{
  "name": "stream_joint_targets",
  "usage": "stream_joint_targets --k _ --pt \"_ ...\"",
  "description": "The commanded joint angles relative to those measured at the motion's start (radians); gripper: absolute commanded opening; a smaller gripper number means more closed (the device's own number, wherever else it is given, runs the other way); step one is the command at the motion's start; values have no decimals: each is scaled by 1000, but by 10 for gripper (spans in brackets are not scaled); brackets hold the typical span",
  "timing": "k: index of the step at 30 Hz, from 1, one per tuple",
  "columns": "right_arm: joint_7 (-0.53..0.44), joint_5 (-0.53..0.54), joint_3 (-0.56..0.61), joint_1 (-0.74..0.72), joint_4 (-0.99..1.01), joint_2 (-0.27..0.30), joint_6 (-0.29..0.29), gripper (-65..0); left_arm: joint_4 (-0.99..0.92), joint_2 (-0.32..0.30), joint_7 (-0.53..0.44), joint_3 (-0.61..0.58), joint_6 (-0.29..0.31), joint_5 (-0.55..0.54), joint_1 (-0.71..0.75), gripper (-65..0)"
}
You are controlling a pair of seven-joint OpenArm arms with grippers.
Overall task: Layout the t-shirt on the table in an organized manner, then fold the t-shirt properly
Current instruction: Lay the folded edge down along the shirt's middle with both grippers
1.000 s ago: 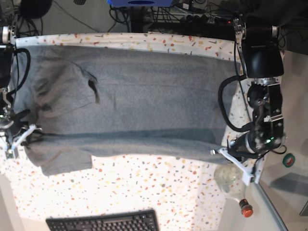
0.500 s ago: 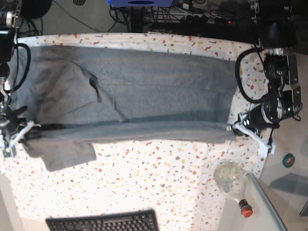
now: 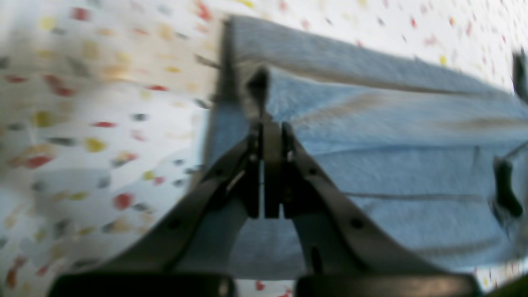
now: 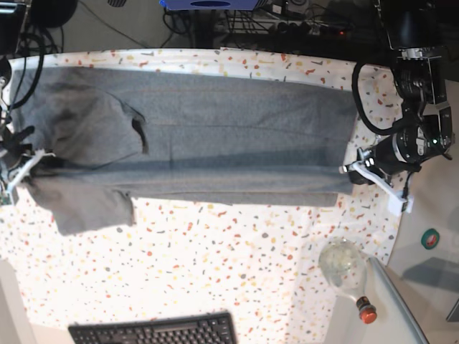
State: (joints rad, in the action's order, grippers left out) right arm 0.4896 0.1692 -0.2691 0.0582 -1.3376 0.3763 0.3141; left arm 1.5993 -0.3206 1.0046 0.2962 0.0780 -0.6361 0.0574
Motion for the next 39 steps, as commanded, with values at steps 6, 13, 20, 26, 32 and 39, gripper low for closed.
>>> stream_joint_targets --k 6,13,20,26,32,39 --pt "11 -1 -11 33 -89 -6 -3 -650 32 -13 -10 7 -2 -1 22 -650" --pt "13 -1 -11 81 -93 -27 -3 -650 71 -13 -8 5 -2 -1 69 -650" --pt "13 -3 -57 90 -84 -58 -10 -650 72 -10 -8 5 -4 -1 131 -650" --pt "13 -3 -75 90 -82 -58 -10 -650 72 -8 -11 5 -4 -1 160 -650" --pt "14 -3 -75 99 -95 -81 -10 -650 65 -8 -11 5 -4 -1 163 -650" --pt "97 -3 -77 141 -210 -93 -10 -650 74 -12 -11 16 -4 -1 158 -650"
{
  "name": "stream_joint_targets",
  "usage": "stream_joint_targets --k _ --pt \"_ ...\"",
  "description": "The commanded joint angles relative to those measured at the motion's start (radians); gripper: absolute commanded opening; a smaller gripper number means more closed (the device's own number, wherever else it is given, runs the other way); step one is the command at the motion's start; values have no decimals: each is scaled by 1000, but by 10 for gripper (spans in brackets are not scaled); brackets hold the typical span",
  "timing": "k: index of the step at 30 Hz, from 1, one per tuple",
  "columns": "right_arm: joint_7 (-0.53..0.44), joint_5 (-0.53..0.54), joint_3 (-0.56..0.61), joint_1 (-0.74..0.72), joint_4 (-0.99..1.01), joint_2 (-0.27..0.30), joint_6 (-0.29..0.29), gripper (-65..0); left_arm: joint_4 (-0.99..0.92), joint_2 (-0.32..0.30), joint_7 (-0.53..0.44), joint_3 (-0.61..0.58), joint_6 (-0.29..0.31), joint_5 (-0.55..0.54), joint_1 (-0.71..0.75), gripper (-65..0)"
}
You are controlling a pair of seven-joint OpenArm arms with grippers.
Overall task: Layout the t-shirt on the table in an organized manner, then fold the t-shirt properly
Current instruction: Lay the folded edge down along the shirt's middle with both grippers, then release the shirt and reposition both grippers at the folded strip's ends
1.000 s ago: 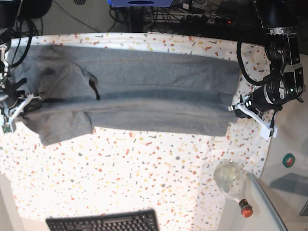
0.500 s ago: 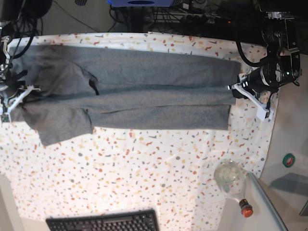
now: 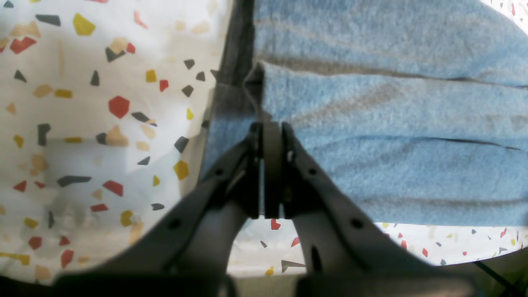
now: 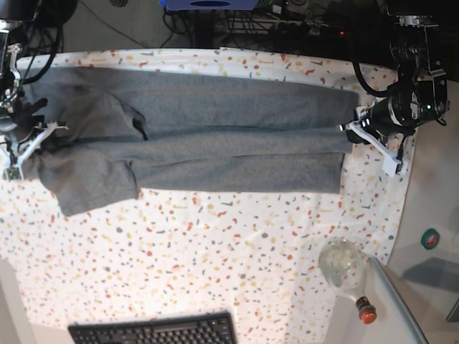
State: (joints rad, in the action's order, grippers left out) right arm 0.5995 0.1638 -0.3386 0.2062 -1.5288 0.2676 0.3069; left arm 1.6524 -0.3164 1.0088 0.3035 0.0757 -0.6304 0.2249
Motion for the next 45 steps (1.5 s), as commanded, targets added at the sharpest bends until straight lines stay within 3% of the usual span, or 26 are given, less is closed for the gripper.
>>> stream_joint_targets --k 1,11,32,34,35,37,39,41,43,45 --pt "-14 3 -7 -7 -16 12 -2 -650 21 -17 -15 9 -1 -7 -12 -650" --pt "-13 3 -57 17 -23 -37 -2 -650 21 -28 -15 9 -1 -7 -28 -650" --pt "-11 4 -64 16 32 -52 -2 -650 25 -57 -11 4 -3 -7 -20 -650" --pt "-11 4 -64 19 30 -52 -2 -537 25 -57 -11 7 -3 -7 -15 -650" --pt "-11 6 -64 20 29 -52 -2 -483 25 -57 -11 7 -3 -7 -12 -624" --pt "-11 7 -72 29 26 -54 -2 -410 24 -57 -11 7 -3 -7 -11 -481" --pt "-11 7 -89 45 -14 -60 -2 -371 24 -57 -11 9 -3 -7 -11 -309" --pt "-11 4 -107 63 -71 -86 -2 -354 25 -59 -11 10 -3 -7 -12 -181" --pt "-11 4 -133 71 -131 -95 -2 -351 30 -66 -11 10 -3 -7 -20 -109" --pt "-11 3 -144 65 -157 -95 -2 -351 36 -66 -11 10 -3 -12 -23 -100"
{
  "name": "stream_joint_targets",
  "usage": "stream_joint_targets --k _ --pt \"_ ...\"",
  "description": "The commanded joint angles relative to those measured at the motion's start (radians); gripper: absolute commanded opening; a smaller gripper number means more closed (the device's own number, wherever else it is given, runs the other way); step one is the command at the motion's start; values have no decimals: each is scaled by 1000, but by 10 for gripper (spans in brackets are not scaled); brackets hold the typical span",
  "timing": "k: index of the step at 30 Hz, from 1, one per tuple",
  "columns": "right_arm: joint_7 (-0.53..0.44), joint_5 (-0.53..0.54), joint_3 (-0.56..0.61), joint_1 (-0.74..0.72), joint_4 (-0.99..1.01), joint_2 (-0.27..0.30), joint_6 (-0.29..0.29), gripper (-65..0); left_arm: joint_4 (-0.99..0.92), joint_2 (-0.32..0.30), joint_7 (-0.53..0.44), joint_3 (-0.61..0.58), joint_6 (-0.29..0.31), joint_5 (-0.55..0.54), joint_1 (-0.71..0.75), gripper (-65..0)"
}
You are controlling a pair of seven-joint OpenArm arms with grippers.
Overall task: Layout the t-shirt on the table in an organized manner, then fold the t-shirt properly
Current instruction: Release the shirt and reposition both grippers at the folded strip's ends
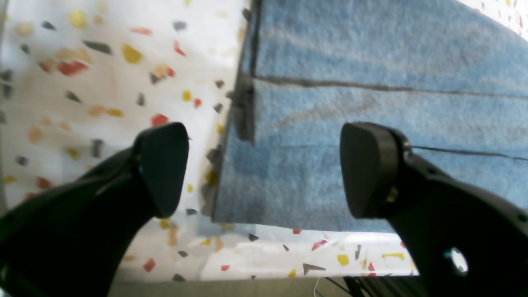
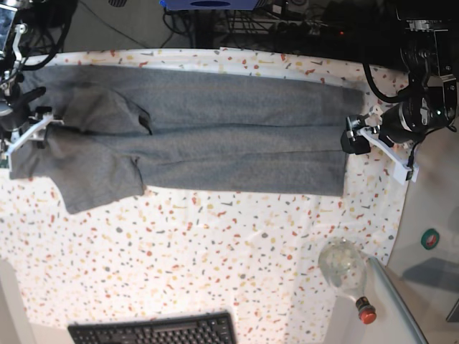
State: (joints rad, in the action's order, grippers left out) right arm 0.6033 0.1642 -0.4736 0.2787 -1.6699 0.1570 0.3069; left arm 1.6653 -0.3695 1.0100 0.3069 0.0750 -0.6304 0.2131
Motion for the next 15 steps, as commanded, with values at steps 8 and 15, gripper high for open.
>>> stream_joint_targets --k 8,15 --pt "-39 2 -32 -269 265 117 5 -650 32 66 -12 -4 -2 -9 -20 -438" --pt "-87 2 -32 -448 601 174 5 -650 -50 103 -12 -5 -2 -7 -14 -650"
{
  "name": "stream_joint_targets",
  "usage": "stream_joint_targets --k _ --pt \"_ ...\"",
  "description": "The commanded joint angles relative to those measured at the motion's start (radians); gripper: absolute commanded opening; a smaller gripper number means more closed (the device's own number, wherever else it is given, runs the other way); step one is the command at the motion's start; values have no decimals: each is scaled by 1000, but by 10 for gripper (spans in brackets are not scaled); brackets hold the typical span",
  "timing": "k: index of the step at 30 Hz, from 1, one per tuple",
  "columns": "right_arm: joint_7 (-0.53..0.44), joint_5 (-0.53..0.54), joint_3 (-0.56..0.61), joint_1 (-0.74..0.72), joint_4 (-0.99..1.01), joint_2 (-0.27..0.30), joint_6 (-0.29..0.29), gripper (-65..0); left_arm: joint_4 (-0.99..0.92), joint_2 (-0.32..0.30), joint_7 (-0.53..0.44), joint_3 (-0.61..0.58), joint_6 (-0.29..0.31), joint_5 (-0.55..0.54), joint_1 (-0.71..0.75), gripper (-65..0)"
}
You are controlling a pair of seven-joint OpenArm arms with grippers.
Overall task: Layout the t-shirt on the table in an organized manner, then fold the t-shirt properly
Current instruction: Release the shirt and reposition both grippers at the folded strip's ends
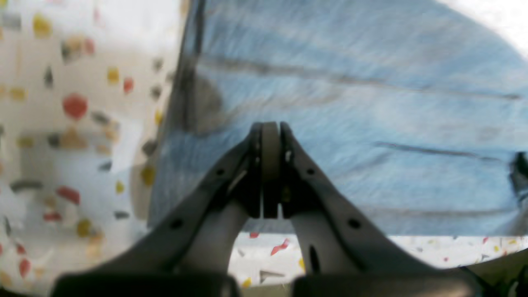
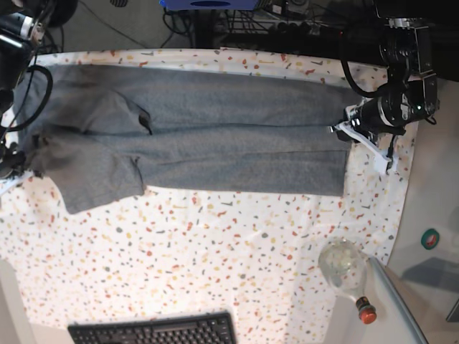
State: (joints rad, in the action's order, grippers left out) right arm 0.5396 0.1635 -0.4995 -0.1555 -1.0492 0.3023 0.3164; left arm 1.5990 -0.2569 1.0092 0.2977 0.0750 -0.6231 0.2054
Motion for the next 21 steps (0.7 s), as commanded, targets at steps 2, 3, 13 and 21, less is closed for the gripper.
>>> stream_joint_targets --k 2,3,13,21 --pt "-51 3 -6 -26 33 42 -10 -650 4 -11 -11 7 -2 -14 -2 -650" --pt "-63 3 -6 -28 54 42 -12 -650 1 -12 -14 11 -2 -14 12 -650" --pt "-71 3 -15 9 166 61 -33 -650 -1 -9 -16 7 -2 45 22 -650" --pt "-68 5 -12 89 -96 33 -147 -650 7 -11 -16 14 1 93 22 -650"
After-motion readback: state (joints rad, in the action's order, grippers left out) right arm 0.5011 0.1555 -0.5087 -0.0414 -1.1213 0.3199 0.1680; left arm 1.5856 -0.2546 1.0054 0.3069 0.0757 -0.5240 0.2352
